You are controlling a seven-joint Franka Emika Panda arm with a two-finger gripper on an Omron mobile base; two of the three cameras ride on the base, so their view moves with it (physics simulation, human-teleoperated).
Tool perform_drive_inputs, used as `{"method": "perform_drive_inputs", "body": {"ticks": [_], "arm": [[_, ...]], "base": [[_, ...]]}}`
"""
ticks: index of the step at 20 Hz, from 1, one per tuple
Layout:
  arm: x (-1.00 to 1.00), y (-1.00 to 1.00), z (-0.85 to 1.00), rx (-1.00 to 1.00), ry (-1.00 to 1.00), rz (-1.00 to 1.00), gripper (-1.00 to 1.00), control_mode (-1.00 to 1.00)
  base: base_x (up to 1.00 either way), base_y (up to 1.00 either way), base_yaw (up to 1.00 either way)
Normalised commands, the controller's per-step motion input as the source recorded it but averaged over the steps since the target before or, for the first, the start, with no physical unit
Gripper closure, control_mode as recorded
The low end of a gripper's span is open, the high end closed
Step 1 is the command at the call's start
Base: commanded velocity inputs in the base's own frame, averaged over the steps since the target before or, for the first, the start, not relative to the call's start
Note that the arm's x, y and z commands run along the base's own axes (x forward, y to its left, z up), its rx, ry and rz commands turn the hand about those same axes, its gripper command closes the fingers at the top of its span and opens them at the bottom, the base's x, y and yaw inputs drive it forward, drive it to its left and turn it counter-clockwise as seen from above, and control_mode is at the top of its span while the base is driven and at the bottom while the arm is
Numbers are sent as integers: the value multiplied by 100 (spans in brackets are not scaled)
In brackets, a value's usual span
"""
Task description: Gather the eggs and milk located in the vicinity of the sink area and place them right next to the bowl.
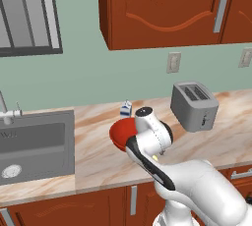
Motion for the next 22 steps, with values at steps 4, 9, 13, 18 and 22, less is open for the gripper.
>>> {"method": "perform_drive_inputs", "body": {"ticks": [4, 9, 13, 18, 22], "arm": [[-6, -12, -22, 0, 0, 0, -100, -100], [-4, -15, -21, 0, 0, 0, -100, -100], [-19, -9, -12, 0, 0, 0, -100, -100], [-25, 0, -4, 0, 0, 0, -100, -100], [-3, 0, -4, 0, 0, 0, -100, -100]], "base": [[0, 0, 0], [0, 0, 0], [0, 0, 0], [0, 0, 0], [0, 0, 0]]}}
